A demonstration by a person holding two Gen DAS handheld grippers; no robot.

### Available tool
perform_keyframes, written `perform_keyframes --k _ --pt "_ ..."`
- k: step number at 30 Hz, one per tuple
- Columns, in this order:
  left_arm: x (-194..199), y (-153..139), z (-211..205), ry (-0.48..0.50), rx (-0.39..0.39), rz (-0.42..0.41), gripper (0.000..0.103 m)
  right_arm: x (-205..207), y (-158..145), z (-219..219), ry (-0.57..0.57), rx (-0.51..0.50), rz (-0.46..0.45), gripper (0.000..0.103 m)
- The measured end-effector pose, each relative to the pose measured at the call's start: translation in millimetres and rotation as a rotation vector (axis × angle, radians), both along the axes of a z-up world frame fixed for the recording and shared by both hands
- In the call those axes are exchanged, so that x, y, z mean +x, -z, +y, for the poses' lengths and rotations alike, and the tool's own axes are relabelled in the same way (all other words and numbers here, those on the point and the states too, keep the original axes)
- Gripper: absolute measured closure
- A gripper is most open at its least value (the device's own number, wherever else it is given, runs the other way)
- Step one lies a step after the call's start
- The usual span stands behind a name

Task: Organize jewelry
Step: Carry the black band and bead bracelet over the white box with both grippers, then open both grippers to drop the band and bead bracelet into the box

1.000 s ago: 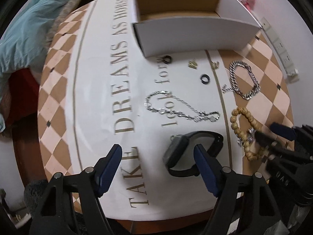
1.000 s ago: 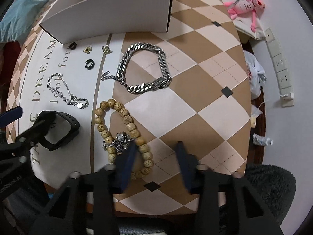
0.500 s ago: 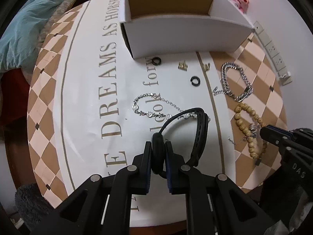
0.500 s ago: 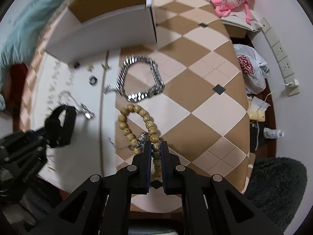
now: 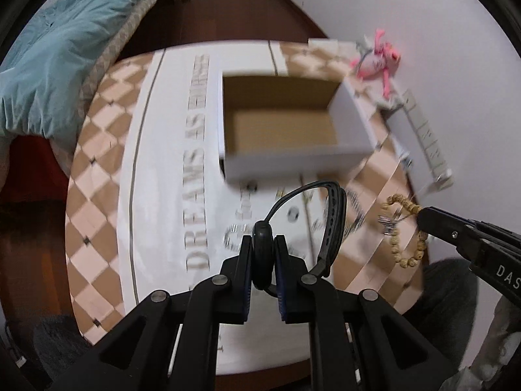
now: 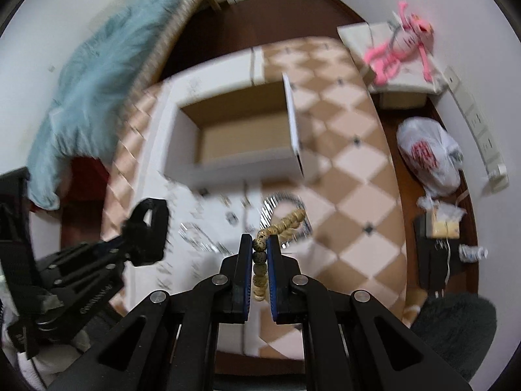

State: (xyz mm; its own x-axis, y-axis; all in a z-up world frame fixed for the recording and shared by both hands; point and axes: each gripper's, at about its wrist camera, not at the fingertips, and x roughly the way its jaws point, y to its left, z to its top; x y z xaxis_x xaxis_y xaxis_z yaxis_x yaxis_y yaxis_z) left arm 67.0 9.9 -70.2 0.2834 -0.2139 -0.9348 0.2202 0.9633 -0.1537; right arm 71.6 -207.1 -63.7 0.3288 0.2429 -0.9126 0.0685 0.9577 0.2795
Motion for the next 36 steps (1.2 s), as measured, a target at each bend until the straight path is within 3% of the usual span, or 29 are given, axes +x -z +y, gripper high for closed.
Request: perform_keyframes --k 7,16,25,26,27,28,29,30,33,35,36 --pt "75 -12 -18 -0.032 -0.056 -0.013 0.093 61 -33 5 -0.046 0.033 -0.090 0.094" --pt "139 15 -26 -0.065 -0.093 0.080 0.093 140 6 13 -0.056 0.053 -0.018 0.094" --pt "165 32 -29 -0.121 -0.084 0.166 0.087 170 46 9 -0.087 0.061 0.074 0.093" --pt "167 30 -30 -0.122 -0.079 0.159 0.083 170 46 9 -0.087 0.055 0.073 0.093" --pt "167 27 -30 -0.125 -0.078 0.149 0.062 170 45 9 -0.088 0.050 0.072 0.093" --pt "167 23 -30 -0.129 -0.079 0.140 0.031 169 43 7 -0.081 0.041 0.069 0.090" --pt "168 21 -30 -0.131 -0.074 0.134 0.019 169 41 6 -0.074 0.029 0.065 0.087" --pt "167 16 -29 -0.135 -0.072 0.120 0.015 167 37 4 -0.071 0.024 0.055 0.081" --pt "166 5 -23 -0.149 -0.023 0.071 0.014 161 27 1 -0.058 -0.049 0.031 0.061" --pt "162 -1 -19 -0.161 0.028 0.018 0.009 154 27 3 -0.059 -0.125 0.030 0.040" --pt "157 -2 -15 -0.168 0.052 -0.009 0.005 150 28 4 -0.061 -0.165 0.035 0.024"
